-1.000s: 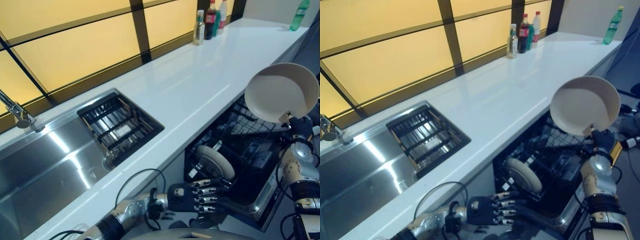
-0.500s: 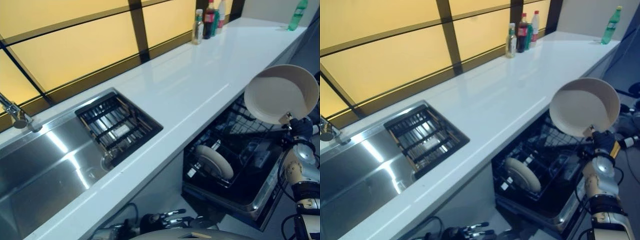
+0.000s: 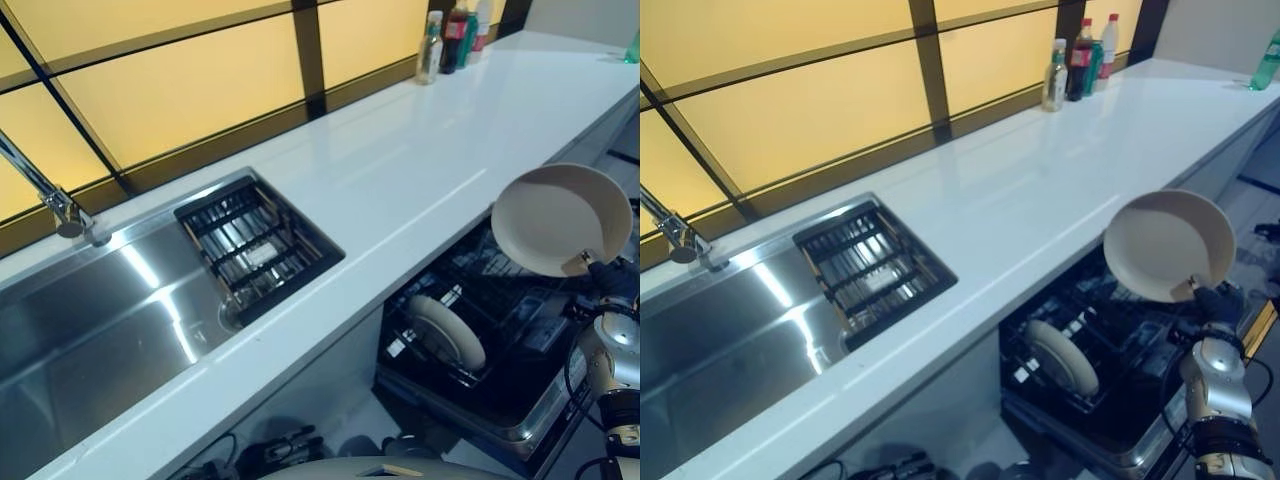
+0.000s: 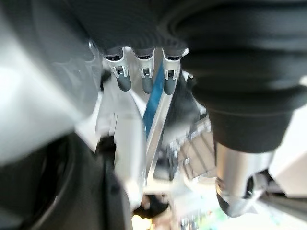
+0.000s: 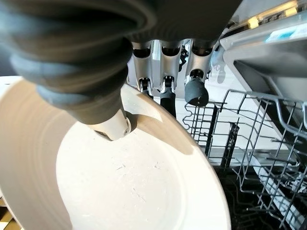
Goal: Pick up plates and place into dishwasher.
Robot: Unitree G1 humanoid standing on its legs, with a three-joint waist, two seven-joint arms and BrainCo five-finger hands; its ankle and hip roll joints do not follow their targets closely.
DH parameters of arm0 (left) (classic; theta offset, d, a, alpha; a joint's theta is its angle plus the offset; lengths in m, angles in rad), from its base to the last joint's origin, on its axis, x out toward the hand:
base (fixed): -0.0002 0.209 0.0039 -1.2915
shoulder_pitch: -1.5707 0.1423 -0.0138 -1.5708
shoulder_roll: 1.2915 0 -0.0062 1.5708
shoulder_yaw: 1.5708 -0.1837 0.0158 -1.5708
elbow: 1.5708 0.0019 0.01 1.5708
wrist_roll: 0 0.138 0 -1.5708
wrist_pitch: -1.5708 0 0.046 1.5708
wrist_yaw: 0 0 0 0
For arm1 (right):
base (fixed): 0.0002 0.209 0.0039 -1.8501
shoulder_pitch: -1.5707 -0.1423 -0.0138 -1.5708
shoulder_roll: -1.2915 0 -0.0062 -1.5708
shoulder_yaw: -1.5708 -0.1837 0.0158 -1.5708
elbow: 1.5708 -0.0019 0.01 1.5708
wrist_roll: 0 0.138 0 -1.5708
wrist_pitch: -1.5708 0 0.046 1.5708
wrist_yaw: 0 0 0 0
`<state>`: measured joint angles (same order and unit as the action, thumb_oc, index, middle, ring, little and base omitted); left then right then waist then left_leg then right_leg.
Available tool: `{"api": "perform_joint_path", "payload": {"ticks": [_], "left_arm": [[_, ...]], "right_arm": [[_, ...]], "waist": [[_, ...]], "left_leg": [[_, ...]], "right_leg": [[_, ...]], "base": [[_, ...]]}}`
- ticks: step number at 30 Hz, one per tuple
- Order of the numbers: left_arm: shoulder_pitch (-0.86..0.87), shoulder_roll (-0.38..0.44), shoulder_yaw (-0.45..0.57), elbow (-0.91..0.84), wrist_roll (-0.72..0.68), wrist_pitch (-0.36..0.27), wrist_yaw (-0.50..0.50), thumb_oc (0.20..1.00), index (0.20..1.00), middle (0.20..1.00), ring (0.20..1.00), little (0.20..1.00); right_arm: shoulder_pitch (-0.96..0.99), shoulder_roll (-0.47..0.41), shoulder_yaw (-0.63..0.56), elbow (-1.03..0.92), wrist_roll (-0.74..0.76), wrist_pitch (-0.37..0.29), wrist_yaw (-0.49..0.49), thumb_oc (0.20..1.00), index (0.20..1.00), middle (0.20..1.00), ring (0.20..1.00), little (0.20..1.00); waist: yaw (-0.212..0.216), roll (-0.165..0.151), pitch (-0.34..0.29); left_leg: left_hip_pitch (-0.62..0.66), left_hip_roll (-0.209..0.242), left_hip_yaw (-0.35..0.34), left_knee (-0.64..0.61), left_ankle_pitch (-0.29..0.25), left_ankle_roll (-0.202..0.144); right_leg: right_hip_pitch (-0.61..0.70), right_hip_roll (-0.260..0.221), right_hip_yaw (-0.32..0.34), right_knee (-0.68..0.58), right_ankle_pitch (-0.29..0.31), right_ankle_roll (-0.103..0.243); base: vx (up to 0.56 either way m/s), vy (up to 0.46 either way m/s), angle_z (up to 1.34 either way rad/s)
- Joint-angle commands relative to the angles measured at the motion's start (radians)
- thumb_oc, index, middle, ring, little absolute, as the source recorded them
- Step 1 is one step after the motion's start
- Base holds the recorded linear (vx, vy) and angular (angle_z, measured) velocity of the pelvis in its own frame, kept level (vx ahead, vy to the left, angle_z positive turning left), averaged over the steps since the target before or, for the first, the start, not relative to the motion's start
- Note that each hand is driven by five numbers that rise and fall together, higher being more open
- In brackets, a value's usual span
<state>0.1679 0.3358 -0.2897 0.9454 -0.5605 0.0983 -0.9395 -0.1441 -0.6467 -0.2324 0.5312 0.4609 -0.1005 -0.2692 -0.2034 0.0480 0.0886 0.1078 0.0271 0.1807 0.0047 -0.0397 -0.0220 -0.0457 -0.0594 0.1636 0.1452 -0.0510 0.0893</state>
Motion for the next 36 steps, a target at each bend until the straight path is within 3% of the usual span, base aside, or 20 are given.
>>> {"api": "perform_joint_path", "payload": {"ticks": [1,5,9,19,23,25,36], "left_arm": [[0.042,0.061,-0.005,0.055,0.141,-0.097,0.116,1.000,1.000,1.000,1.000,1.000],[0.029,0.072,0.032,0.147,0.302,-0.249,0.367,1.000,1.000,1.000,1.000,1.000],[0.028,0.096,0.025,0.166,0.417,-0.305,0.485,1.000,1.000,1.000,1.000,1.000],[0.021,0.105,0.011,0.172,0.493,-0.277,0.655,1.000,1.000,1.000,1.000,1.000],[-0.005,0.121,-0.005,0.175,0.507,-0.293,0.663,1.000,1.000,1.000,1.000,1.000],[-0.023,0.132,-0.015,0.172,0.491,-0.296,0.660,1.000,1.000,1.000,1.000,1.000],[-0.034,0.127,-0.053,0.127,0.468,-0.276,0.695,1.000,1.000,1.000,1.000,1.000]], "right_arm": [[-0.067,-0.056,-0.026,0.028,-0.043,-0.044,0.012,0.200,0.200,0.200,0.200,0.200],[-0.058,-0.084,-0.005,0.093,-0.123,-0.065,0.001,0.200,0.200,0.200,0.200,0.200],[-0.053,-0.133,0.028,0.127,-0.196,-0.072,-0.038,0.200,0.200,0.200,0.200,0.200],[-0.054,-0.187,0.075,0.162,-0.349,-0.090,-0.133,0.200,0.200,0.200,0.200,0.200],[-0.114,-0.226,0.149,0.208,-0.474,-0.055,-0.202,0.200,0.200,0.200,0.200,0.200],[-0.148,-0.243,0.193,0.244,-0.480,-0.020,-0.230,0.200,0.200,0.200,0.200,0.200],[-0.259,-0.250,0.276,0.432,-0.482,0.025,-0.253,0.200,0.200,0.200,0.200,0.200]], "waist": [[0.049,-0.036,0.024],[0.062,-0.040,0.043],[0.080,-0.044,0.063],[0.106,-0.058,0.118],[0.126,-0.059,0.155],[0.135,-0.056,0.176],[0.164,-0.034,0.209]], "left_leg": [[-0.102,0.006,-0.055,0.196,-0.134,0.079],[-0.113,0.014,-0.064,0.203,-0.125,0.070],[-0.157,0.025,-0.086,0.232,-0.115,0.058],[-0.211,0.044,-0.120,0.270,-0.106,0.044],[-0.267,0.050,-0.141,0.298,-0.098,0.038],[-0.292,0.055,-0.149,0.305,-0.088,0.036],[-0.360,0.041,-0.179,0.353,-0.090,0.033]], "right_leg": [[-0.148,-0.042,-0.031,0.083,0.081,0.059],[-0.148,-0.048,-0.047,0.078,0.084,0.062],[-0.150,-0.051,-0.065,0.078,0.078,0.054],[-0.168,-0.050,-0.096,0.093,0.074,0.049],[-0.188,-0.047,-0.104,0.101,0.073,0.044],[-0.197,-0.046,-0.112,0.105,0.071,0.039],[-0.225,-0.058,-0.138,0.127,0.063,0.023]], "base": [[-0.04,-0.024,0.04],[0.00,-0.053,0.10],[-0.04,-0.067,0.16],[0.00,-0.051,0.13],[-0.14,-0.065,0.10],[-0.12,-0.043,0.08],[-0.03,-0.030,0.08]]}}
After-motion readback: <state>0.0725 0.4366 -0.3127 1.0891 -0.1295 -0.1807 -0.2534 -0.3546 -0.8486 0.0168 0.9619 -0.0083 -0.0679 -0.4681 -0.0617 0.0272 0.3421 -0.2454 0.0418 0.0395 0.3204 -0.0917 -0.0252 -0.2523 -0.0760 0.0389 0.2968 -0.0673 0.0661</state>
